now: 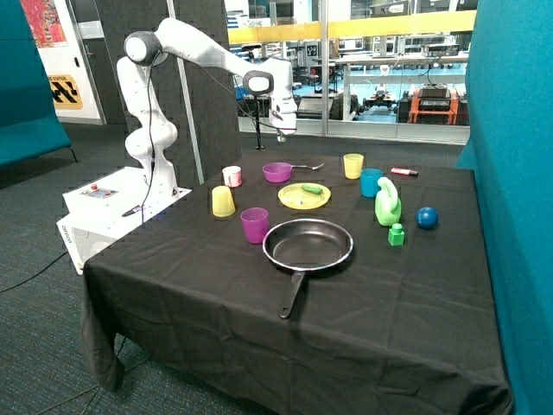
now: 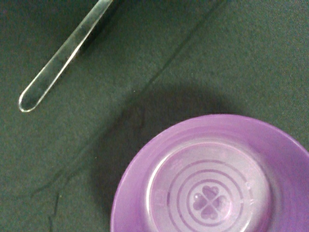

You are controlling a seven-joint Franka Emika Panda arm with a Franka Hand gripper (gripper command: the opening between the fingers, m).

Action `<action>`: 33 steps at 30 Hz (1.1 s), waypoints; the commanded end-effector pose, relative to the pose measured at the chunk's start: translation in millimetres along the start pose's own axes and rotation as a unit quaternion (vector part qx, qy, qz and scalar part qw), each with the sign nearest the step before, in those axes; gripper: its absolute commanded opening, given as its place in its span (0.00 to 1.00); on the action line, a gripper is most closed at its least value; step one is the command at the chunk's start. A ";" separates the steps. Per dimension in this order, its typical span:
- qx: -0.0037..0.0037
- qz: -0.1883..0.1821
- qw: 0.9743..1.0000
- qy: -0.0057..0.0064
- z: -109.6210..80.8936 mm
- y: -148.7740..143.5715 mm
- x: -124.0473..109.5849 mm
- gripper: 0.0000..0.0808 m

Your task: Roll the dices in the bowl

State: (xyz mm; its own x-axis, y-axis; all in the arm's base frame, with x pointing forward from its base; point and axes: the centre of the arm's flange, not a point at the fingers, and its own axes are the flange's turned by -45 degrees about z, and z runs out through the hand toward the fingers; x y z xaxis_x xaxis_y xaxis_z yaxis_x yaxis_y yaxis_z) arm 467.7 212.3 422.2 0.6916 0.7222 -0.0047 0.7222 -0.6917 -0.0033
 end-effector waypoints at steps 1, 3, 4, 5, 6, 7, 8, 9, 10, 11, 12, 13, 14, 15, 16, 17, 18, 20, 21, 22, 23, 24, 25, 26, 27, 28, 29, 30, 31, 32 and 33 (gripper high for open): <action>-0.002 0.006 1.000 0.002 4.3 2.6 1.2 0.18; -0.002 0.008 1.000 0.002 4.8 4.4 0.8 0.29; -0.002 0.009 1.000 0.002 5.1 5.3 0.6 0.34; -0.002 0.009 1.000 0.002 5.4 6.0 0.2 0.39; -0.002 0.010 1.000 0.002 5.6 6.7 -0.2 0.38; -0.002 0.011 1.000 0.002 5.7 7.3 -0.6 0.38; -0.002 0.011 1.000 0.002 5.8 7.8 -0.9 0.39; -0.002 0.011 1.000 0.002 5.9 8.2 -1.3 0.40; -0.002 0.012 1.000 0.002 6.0 8.8 -1.6 0.44; -0.002 0.012 1.000 0.002 6.1 9.1 -1.9 0.45; -0.002 0.012 1.000 0.002 6.2 9.4 -2.1 0.46; -0.002 0.012 1.000 0.002 6.3 9.7 -2.3 0.44; -0.002 0.012 1.000 0.002 6.4 9.9 -2.5 0.48; -0.002 0.012 1.000 0.002 6.6 10.1 -2.7 0.44; -0.002 0.012 1.000 0.002 6.8 10.2 -2.9 0.47; -0.002 0.012 1.000 0.002 6.9 10.2 -3.0 0.49; -0.002 0.012 1.000 0.002 7.1 10.2 -3.1 0.50; -0.002 0.011 1.000 0.002 7.4 10.0 -3.3 0.50; -0.002 0.011 1.000 0.002 7.5 9.9 -3.4 0.51; -0.002 0.011 1.000 0.002 7.8 9.7 -3.5 0.53; -0.002 0.011 1.000 0.002 8.0 9.6 -3.5 0.53; -0.002 0.010 1.000 0.002 8.2 9.3 -3.5 0.53; -0.002 0.010 1.000 0.002 8.3 9.0 -3.6 0.56; -0.002 0.011 1.000 0.002 8.3 8.9 -3.7 0.60; -0.002 0.011 1.000 0.002 8.3 8.8 -3.8 0.66; -0.002 0.012 1.000 0.002 8.4 8.9 -3.8 0.71; -0.002 0.012 1.000 0.002 8.5 8.9 -3.9 0.70; -0.002 0.012 1.000 0.002 8.7 8.8 -4.1 0.75; -0.002 0.011 1.000 0.002 8.9 8.6 -4.3 0.78; -0.002 0.011 1.000 0.002 8.9 8.4 -4.6 0.77; -0.002 0.010 1.000 0.002 8.9 8.0 -4.9 0.80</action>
State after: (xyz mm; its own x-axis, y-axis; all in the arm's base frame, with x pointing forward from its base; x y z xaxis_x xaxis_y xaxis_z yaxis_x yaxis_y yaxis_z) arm 472.7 204.6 414.2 0.7078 0.7064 -0.0043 0.7064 -0.7078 -0.0005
